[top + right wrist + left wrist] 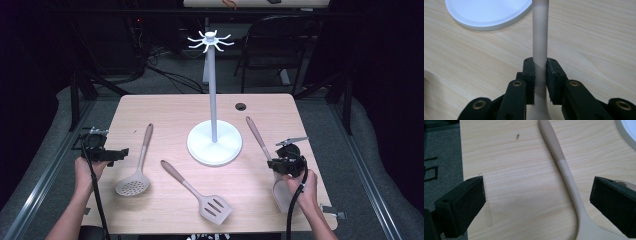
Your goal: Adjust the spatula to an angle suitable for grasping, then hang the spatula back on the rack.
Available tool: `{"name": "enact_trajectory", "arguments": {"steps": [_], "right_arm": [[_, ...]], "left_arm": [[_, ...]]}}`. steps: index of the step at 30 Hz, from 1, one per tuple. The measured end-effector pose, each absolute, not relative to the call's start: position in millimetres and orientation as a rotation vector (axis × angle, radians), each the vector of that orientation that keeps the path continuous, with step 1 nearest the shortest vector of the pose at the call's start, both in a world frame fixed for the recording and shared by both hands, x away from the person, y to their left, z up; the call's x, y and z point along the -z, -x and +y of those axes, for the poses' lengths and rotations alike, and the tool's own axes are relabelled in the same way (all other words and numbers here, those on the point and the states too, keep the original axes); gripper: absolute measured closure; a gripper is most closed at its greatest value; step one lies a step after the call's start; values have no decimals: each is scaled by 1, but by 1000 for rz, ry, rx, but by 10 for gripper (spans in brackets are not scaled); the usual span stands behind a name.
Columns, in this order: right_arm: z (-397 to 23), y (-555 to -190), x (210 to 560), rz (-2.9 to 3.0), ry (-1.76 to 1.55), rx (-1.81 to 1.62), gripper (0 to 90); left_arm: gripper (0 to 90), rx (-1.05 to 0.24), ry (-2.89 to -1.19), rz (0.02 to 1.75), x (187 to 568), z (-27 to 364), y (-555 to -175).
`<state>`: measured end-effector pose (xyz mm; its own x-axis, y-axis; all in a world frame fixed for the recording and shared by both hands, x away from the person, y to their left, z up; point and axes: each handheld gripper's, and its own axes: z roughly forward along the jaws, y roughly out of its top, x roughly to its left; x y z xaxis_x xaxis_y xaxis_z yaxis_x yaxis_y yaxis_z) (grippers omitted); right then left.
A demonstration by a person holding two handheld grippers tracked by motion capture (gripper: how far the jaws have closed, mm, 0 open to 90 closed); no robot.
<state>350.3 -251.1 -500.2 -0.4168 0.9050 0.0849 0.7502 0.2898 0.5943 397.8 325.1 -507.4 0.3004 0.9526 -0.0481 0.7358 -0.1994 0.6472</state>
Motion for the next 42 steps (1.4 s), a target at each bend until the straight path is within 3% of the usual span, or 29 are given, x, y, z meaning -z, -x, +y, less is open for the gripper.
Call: {"name": "enact_trajectory", "arguments": {"steps": [24,31,42], "right_arm": [[-231,-335,486,2279,-1354,-907,787],[-223,-332,483,2276,-1313,-929,788],[-211,-333,481,2277,-1262,-950,787]], "left_arm": [[2,-463,-1995,1394,495,301,-390],[2,-442,-1977,1302,483,278,-385],[1,-310,-1977,1140,466,228,-385]]}}
